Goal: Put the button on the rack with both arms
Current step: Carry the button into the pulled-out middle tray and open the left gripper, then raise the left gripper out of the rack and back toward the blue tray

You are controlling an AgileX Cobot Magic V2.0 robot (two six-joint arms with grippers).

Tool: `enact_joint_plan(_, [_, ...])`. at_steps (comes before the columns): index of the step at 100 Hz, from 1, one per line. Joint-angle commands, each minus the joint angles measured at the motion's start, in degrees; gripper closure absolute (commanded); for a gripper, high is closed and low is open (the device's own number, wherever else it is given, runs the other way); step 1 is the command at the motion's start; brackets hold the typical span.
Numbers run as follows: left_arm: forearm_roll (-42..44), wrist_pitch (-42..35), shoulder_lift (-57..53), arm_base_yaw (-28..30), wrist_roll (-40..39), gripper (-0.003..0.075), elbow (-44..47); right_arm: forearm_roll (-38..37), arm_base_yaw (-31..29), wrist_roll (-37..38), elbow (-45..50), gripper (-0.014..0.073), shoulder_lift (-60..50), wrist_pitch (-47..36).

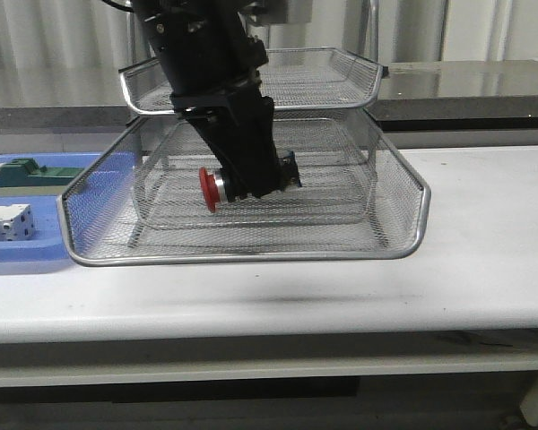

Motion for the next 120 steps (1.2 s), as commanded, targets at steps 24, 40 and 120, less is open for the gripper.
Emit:
enact_joint_plan(24, [-1.3, -0.8, -3.2, -0.5, -0.5, 0.0225, -1.4, -0.5, 0.2, -0.3, -2.1, 0.0664, 0.2, -3.0])
enact_joint_plan(40, [-1.6, 0.1, -4.0, -0.5, -0.7, 0.0226, -1.6, -0.5, 0.2, -0.3, -2.1, 0.0664, 0.2, -3.0])
enact_joint_plan(120, [0.5, -0.2, -28.3, 22.5, -9.1, 0.023, 0.7, -0.5, 0.2, -0.3, -2.1, 0.0664, 0.2, -3.0])
